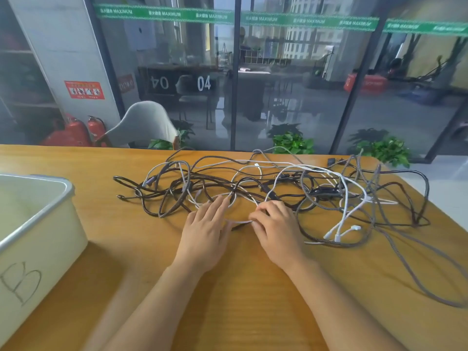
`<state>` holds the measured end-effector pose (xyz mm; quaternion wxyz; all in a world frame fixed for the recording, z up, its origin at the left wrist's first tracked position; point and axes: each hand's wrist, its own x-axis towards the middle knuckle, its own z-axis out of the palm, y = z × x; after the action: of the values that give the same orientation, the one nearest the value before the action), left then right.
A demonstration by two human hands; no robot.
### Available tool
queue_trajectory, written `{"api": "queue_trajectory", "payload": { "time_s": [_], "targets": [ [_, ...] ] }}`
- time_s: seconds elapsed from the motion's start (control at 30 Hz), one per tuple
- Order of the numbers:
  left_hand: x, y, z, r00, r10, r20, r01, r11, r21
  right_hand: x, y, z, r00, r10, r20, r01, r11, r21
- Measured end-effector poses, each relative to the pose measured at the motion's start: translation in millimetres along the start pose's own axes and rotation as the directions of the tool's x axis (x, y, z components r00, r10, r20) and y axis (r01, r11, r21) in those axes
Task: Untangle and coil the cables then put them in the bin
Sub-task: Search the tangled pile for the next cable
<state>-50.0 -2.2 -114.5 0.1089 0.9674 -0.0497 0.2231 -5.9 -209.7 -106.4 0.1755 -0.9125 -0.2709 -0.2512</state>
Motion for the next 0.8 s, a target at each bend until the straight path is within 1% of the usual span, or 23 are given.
{"api": "queue_trajectory", "payload": {
  "time_s": [0.13,0.27,0.37,0.47,0.6,0.67,0.8],
  "targets": [
    [-17.4,9.7,-4.2,0.999,0.036,0.007,-0.036,0.999,-0.021,-16.6,-9.0,-13.7,0.995,-0.063,-0.072,0.064,0.998,0.019],
    [-36.2,23.2,-13.1,0.993,0.097,0.062,-0.094,0.994,-0.06,-34.7,-20.2,-23.3,0.99,-0.133,-0.051,0.136,0.989,0.06],
    [-51.4,32.3,-19.4,0.985,0.122,0.118,-0.108,0.987,-0.119,-47.5,-25.0,-30.9,0.99,-0.139,-0.025,0.141,0.987,0.082],
    [-65.3,37.7,-26.6,0.986,0.117,0.122,-0.099,0.985,-0.141,-58.1,-28.4,-38.5,0.991,-0.125,0.036,0.12,0.986,0.12],
    [-80.4,40.5,-36.9,0.979,0.101,0.177,-0.073,0.985,-0.158,-71.1,-22.2,-47.7,0.983,-0.067,0.173,0.033,0.981,0.191],
    [-86.0,40.2,-40.7,0.978,0.088,0.192,-0.061,0.988,-0.139,-75.7,-12.1,-53.0,0.973,-0.047,0.226,-0.003,0.976,0.219],
    [-95.9,40.0,-47.5,0.982,0.051,0.18,-0.026,0.99,-0.135,-80.9,18.0,-69.9,0.962,0.03,0.27,-0.076,0.984,0.161]
  ]
}}
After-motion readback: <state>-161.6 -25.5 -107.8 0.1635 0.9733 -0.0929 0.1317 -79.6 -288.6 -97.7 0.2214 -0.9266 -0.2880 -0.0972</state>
